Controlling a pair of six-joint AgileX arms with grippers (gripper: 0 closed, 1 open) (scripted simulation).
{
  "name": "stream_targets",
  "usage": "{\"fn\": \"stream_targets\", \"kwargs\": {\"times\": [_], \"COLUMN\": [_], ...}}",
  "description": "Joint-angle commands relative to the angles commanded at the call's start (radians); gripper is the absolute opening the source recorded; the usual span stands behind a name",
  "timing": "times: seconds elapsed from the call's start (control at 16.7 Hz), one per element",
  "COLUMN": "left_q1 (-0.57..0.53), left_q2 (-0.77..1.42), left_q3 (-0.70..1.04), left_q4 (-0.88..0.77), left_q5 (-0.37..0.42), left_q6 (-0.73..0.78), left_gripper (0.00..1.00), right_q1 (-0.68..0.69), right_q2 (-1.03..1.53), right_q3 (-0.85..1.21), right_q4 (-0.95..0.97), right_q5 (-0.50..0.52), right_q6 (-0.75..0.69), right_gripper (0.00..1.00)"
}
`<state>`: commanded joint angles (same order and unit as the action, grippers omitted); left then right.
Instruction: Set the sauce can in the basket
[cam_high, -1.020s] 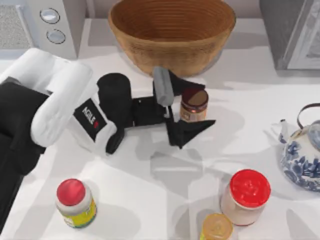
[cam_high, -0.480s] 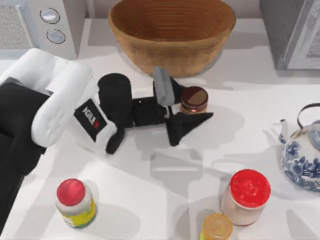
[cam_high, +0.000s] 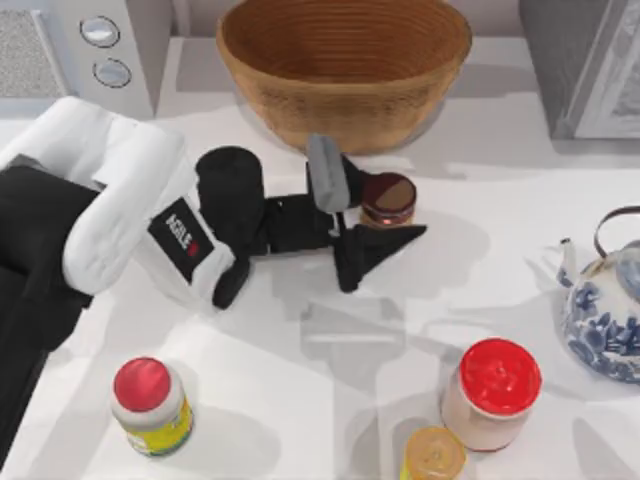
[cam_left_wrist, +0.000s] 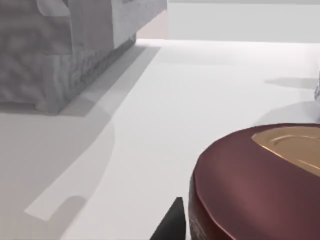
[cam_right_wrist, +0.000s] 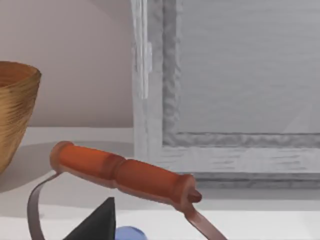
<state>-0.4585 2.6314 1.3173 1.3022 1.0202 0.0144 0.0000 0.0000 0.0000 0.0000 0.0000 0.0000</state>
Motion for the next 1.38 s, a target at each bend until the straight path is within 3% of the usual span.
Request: {"fn": "stream_targets", "kwargs": {"times": [0.42, 1.02, 1.38], "left_q1": [0.010, 0.149, 0.167], "left_q2": [-0.036, -0.523, -0.609], "left_q3": [-0.038, -0.579, -0.668], "left_q4": [0.001, 0.032, 0.038], "left_q5": [0.010, 0.131, 0.157], "left_q6": [0.000, 0.018, 0.022], "left_gripper": [0.00, 0.00, 0.00], "right_q1": [0.000, 0.000, 0.000], "right_q2": [0.000, 0.000, 0.000], "right_q3": [0.000, 0.000, 0.000], "right_q4": [0.000, 0.000, 0.000], "right_q5": [0.000, 0.000, 0.000], "right_q6": [0.000, 0.000, 0.000], "right_gripper": [1.00, 1.00, 1.00]}}
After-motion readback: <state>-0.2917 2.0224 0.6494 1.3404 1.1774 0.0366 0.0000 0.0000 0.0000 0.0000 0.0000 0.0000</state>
